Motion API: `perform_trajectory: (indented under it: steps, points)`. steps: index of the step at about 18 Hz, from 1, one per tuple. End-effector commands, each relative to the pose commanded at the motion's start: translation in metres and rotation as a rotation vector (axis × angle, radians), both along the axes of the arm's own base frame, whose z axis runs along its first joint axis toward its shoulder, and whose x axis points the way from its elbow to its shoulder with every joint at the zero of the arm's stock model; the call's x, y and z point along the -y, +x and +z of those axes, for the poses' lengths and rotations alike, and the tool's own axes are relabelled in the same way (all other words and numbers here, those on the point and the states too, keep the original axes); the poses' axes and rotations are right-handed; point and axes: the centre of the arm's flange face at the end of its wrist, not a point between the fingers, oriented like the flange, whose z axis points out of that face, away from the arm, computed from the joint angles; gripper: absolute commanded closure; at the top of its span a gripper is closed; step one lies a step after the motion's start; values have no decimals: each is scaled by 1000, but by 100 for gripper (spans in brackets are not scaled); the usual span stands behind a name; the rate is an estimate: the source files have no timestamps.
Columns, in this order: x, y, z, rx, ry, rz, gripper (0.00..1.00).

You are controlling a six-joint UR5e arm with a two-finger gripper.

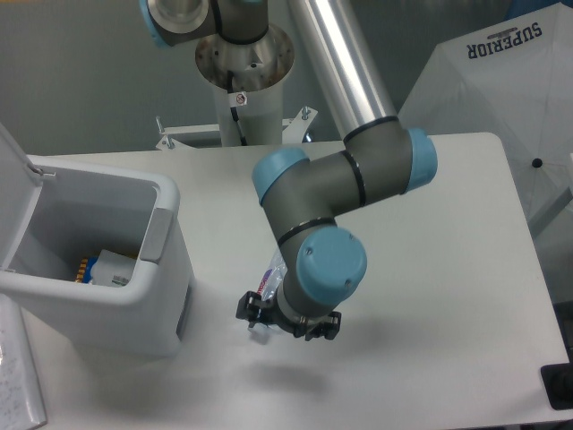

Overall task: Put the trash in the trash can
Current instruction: 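Rotate the wrist and lower the gripper around the bottle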

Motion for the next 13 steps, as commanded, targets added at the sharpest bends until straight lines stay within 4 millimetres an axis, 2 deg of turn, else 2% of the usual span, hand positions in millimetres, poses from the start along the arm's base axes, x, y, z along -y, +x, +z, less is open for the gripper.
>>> perform_trajectory:
  steps: [5,7,10,13]
  points:
    - [-5,7,-12,-30,-50,-29,0]
    - [-10,11,-25,-33,-73,-43,0]
    - [-21,30,-36,-49,-108,-83,0]
    - [-24,35,-48,-51,-129,-93,0]
